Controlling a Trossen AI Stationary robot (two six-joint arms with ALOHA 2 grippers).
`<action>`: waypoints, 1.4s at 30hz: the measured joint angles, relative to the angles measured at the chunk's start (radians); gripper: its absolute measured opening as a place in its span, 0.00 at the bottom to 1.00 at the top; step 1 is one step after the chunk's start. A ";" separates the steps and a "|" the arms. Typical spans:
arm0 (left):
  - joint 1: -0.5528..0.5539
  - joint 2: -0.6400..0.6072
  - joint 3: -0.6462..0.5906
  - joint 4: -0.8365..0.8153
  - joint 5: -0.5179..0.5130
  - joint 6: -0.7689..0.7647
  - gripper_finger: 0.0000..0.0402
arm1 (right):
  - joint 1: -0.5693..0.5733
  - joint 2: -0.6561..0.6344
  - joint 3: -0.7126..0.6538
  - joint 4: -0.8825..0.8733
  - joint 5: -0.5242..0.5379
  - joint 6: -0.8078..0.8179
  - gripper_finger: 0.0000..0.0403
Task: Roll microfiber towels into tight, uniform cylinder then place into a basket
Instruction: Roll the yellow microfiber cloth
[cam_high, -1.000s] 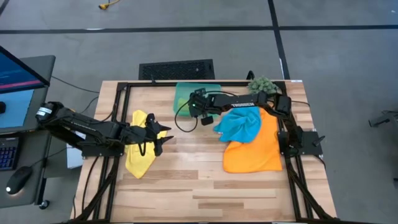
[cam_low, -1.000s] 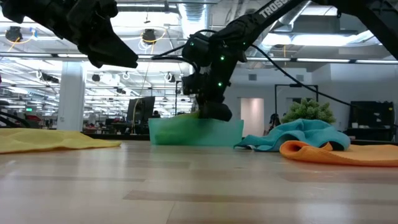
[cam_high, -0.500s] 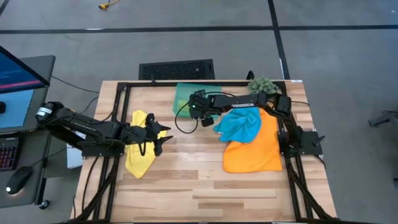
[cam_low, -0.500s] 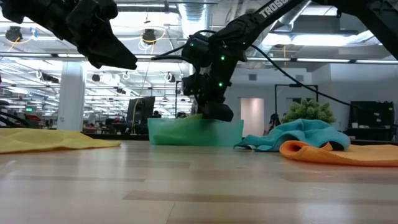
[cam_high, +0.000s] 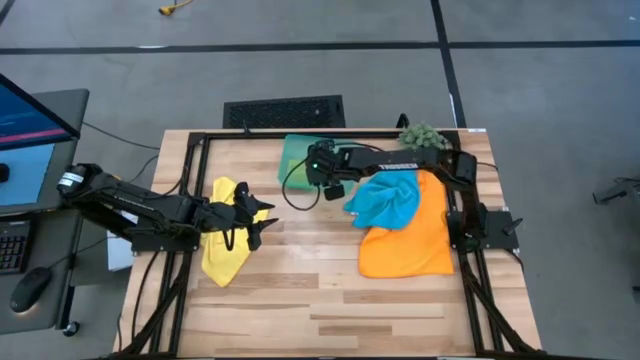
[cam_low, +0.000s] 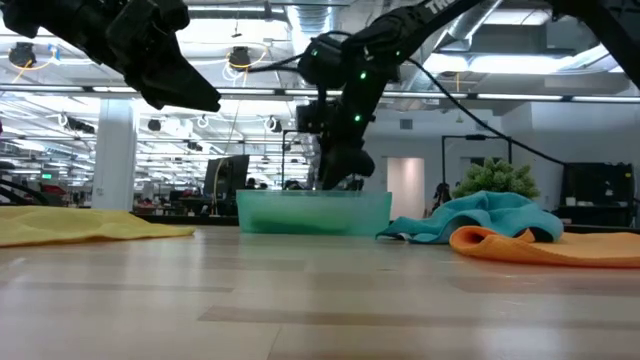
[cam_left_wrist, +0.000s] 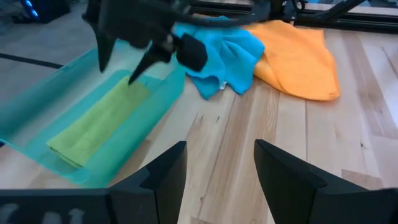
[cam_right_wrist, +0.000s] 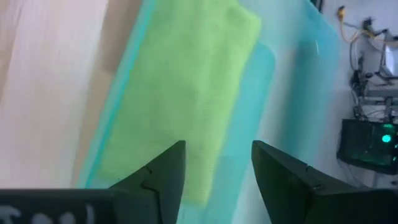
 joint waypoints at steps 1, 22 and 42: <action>0.000 0.000 0.000 0.001 0.000 0.000 0.45 | -0.004 -0.011 -0.001 -0.007 -0.001 0.006 0.50; 0.000 0.000 0.002 -0.108 -0.002 -0.053 0.45 | -0.015 -0.339 -0.027 -0.180 -0.107 0.365 0.38; 0.000 0.135 0.051 -0.374 -0.017 -0.492 0.45 | 0.466 -0.510 -0.427 0.057 0.365 0.740 0.33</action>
